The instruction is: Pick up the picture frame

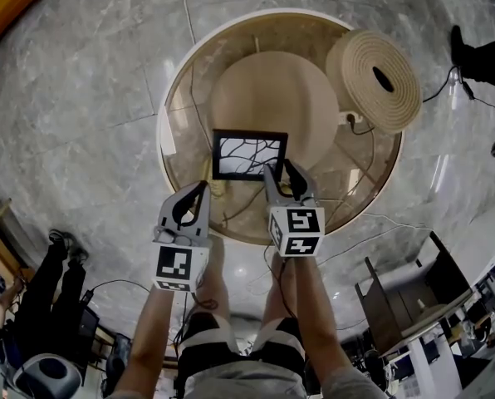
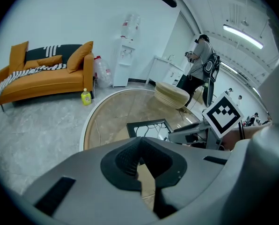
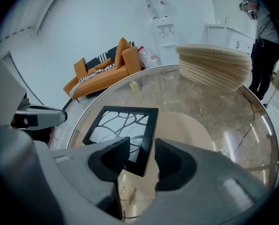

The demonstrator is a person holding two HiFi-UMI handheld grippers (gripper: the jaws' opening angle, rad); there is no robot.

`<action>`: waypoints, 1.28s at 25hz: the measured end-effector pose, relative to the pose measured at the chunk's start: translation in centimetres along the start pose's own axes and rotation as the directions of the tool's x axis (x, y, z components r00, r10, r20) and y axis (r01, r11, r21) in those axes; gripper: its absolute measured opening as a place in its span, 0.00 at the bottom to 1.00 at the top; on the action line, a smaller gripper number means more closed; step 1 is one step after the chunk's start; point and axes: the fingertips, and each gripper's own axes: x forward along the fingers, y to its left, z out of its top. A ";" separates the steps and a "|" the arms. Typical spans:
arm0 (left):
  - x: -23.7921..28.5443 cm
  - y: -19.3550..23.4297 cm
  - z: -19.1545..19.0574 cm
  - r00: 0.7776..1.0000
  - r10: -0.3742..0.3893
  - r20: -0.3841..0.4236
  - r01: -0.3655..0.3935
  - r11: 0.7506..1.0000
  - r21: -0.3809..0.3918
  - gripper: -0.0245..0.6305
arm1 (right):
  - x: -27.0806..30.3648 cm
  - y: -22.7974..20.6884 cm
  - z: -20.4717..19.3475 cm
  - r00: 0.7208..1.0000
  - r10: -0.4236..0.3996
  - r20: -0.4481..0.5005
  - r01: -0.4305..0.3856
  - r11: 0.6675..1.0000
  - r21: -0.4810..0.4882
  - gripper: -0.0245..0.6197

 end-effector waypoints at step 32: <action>-1.9 -0.7 3.8 0.998 0.023 0.063 -0.025 0.999 0.030 0.07 | -3.6 -0.7 3.6 0.993 -0.032 0.116 0.035 0.999 -0.016 0.14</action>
